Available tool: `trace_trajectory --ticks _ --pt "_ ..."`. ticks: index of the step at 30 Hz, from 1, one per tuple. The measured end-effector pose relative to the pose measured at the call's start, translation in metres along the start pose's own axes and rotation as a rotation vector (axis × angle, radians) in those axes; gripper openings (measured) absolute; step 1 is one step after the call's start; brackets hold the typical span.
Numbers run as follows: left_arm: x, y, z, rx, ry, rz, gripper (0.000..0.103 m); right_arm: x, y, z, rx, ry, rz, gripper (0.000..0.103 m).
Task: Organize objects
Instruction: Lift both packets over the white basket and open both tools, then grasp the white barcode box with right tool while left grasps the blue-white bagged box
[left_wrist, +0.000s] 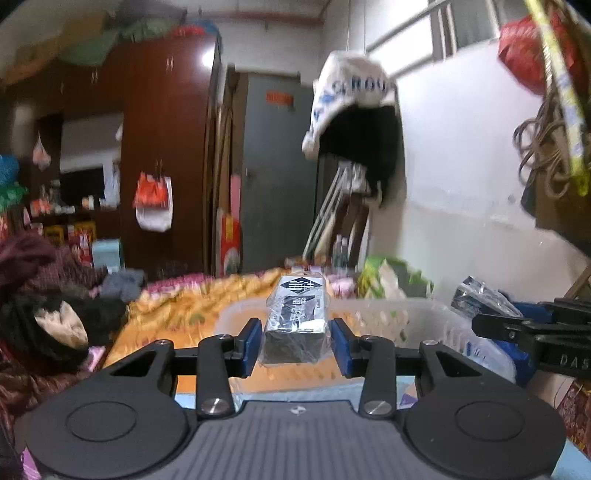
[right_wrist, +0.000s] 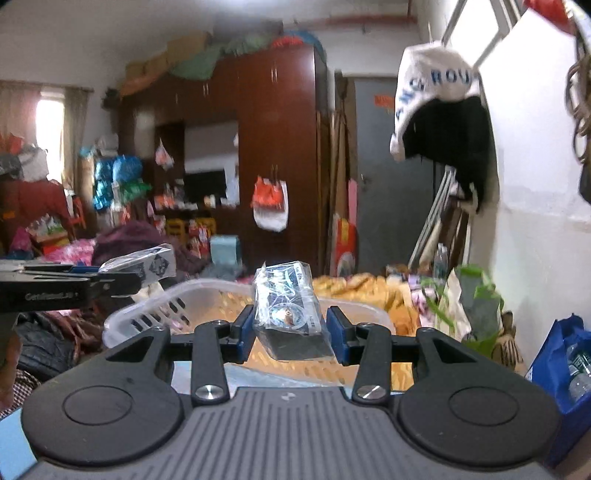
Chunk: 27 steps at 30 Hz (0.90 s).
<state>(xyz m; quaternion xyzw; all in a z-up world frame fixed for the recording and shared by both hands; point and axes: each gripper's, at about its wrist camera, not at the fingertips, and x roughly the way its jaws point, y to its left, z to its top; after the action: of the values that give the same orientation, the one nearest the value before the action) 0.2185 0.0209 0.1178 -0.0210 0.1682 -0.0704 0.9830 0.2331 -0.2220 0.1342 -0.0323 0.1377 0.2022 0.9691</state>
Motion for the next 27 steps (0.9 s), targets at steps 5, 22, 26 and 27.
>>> trace_trajectory --ticks 5,22,26,27 --pt "0.021 -0.003 -0.005 0.048 0.004 0.024 0.088 0.018 0.008 -0.005 -0.043 0.010 -0.027 0.064" --pt "-0.146 -0.017 -0.165 0.036 -0.136 -0.030 0.088 -0.139 0.033 -0.164 0.071 -0.113 -0.006 0.103" --pt "-0.170 -0.040 -0.189 0.059 -0.156 -0.137 0.088 -0.141 0.045 -0.180 0.049 -0.142 -0.014 0.103" --pt "-0.173 -0.047 -0.194 0.085 -0.162 -0.139 0.088 -0.140 0.041 -0.177 0.047 -0.159 -0.020 0.103"
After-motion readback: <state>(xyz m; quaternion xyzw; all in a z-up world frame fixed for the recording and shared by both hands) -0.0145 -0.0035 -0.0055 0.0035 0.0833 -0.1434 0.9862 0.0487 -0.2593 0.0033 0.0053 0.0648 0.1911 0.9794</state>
